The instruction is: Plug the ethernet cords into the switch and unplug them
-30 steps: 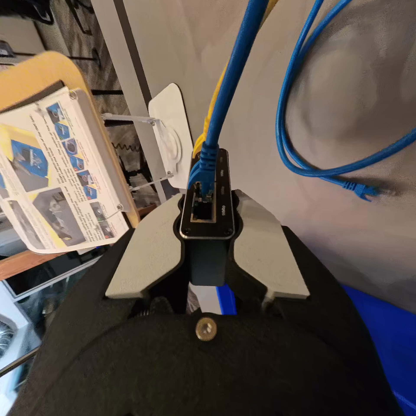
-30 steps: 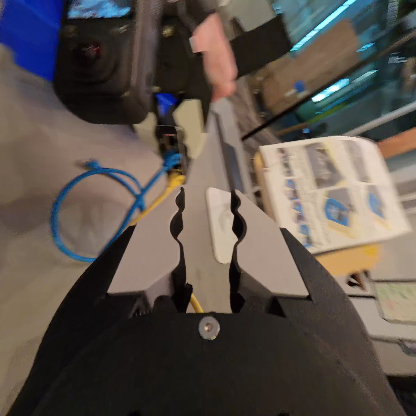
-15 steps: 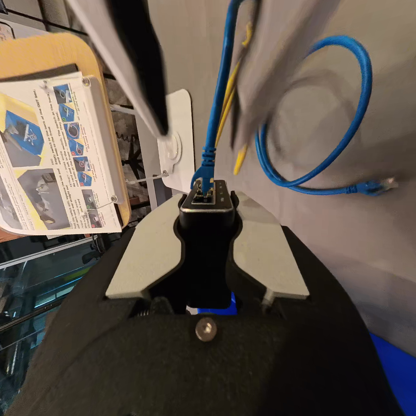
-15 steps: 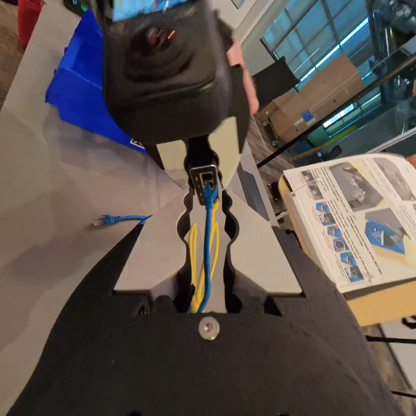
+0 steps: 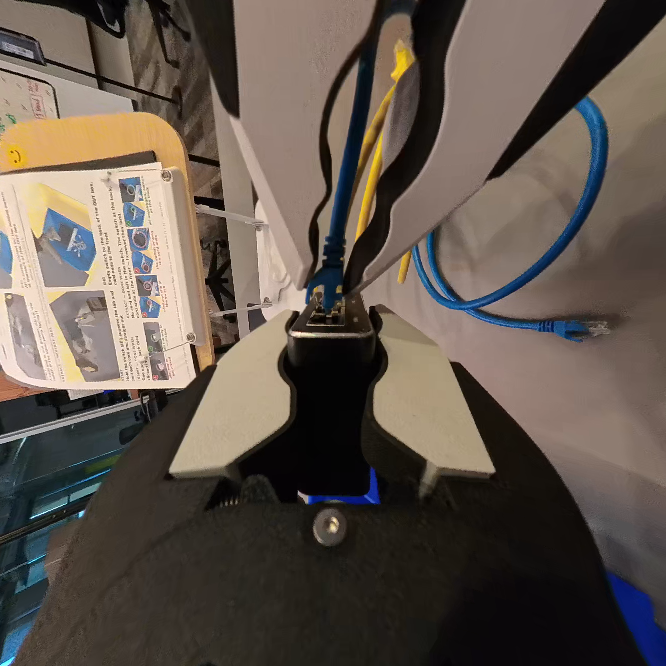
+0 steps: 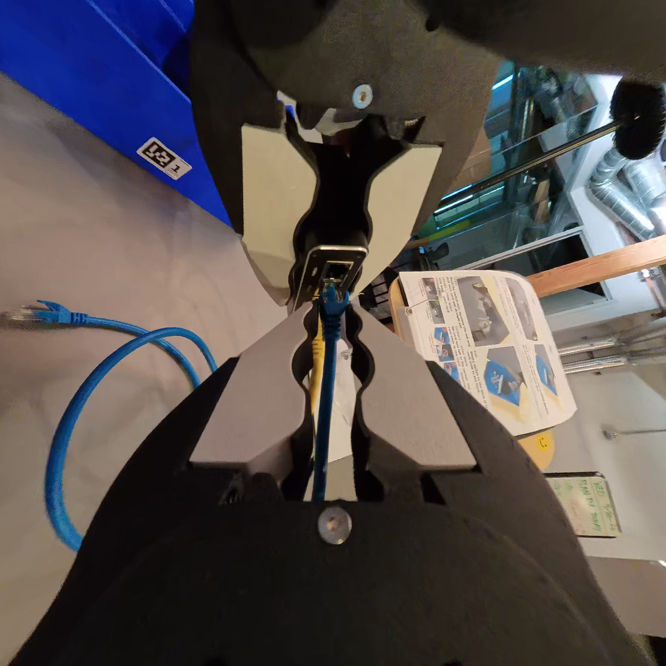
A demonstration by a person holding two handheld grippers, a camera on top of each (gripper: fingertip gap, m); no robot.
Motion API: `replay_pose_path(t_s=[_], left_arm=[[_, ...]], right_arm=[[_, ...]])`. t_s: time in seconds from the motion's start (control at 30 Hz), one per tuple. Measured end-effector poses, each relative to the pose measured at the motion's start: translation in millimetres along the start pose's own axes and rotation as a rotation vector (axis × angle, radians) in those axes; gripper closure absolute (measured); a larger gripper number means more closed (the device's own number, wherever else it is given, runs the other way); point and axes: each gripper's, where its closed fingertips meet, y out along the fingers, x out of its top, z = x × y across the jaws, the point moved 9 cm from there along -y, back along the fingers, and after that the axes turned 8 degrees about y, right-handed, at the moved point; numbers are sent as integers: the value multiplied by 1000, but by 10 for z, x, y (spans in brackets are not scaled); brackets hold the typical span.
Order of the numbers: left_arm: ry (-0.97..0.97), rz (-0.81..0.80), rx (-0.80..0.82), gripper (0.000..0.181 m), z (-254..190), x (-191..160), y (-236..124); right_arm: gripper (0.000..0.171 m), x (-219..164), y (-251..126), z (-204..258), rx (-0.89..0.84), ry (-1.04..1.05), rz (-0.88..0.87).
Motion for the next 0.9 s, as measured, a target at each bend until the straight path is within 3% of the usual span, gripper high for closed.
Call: replay_pose_path(t_s=[0.27, 0.5, 0.63, 0.9], left_arm=[[71, -61, 58, 144, -10, 13, -78], [181, -69, 48, 118, 26, -28, -228], [222, -46, -21, 123, -47, 6, -199], [159, -61, 22, 127, 31, -3, -158]], right_arm=[[161, -18, -50, -39, 37, 112, -81], [162, -4, -93, -37, 96, 169, -161], [162, 76, -103, -20, 113, 153, -196], [162, 39, -150, -85, 92, 180, -222]])
